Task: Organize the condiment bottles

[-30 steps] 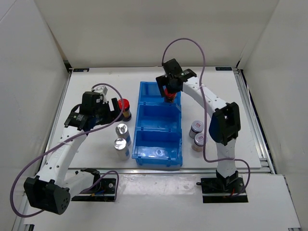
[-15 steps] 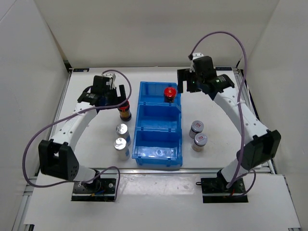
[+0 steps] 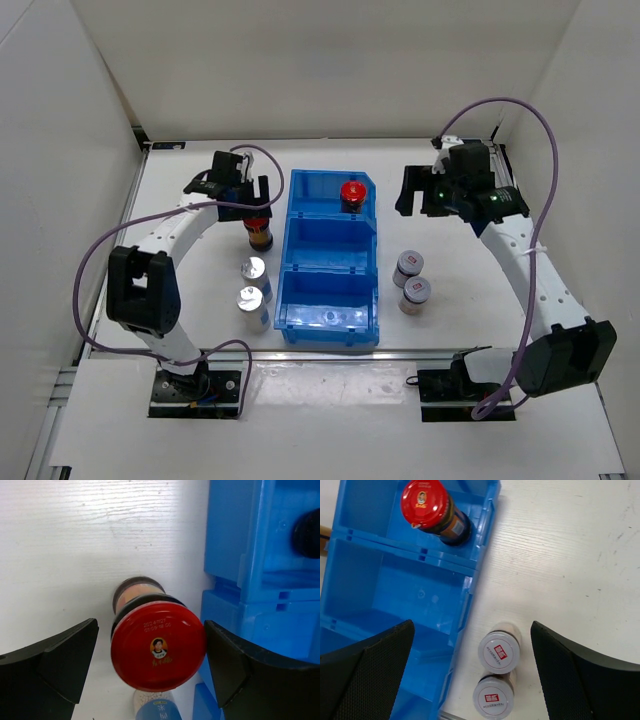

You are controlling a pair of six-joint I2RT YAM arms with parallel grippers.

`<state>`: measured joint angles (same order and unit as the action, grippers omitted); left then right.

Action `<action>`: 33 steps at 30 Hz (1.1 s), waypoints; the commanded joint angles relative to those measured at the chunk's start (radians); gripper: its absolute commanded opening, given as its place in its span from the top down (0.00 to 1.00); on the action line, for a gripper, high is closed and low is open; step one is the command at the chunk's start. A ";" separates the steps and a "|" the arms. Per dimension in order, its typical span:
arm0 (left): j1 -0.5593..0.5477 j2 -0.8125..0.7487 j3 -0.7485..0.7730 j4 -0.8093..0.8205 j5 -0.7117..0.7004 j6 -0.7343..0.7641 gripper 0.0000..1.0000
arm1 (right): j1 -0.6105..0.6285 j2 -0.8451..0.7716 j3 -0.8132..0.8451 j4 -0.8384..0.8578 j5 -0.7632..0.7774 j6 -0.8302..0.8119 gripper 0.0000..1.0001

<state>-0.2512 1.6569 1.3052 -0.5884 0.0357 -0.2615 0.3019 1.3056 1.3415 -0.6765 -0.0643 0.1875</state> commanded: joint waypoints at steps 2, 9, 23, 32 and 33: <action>-0.003 -0.002 0.026 0.039 0.029 0.019 0.09 | -0.027 -0.026 -0.028 0.032 -0.028 -0.031 0.00; -0.003 -0.023 0.005 0.048 0.029 0.010 0.53 | -0.047 -0.035 -0.067 0.032 -0.023 -0.011 0.00; -0.014 0.075 0.578 -0.123 -0.234 -0.113 0.89 | -0.090 -0.086 -0.159 0.014 -0.048 0.017 0.00; -0.189 0.156 0.707 -0.090 -0.135 -0.059 0.89 | -0.099 -0.126 -0.211 0.005 -0.048 0.026 0.00; -0.200 0.156 0.707 -0.090 -0.135 -0.059 0.89 | -0.099 -0.126 -0.223 0.005 -0.039 0.026 0.00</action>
<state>-0.3920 1.8198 1.9591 -0.7338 -0.1444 -0.3325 0.2089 1.2095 1.1393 -0.6796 -0.1040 0.2035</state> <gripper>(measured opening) 0.788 0.998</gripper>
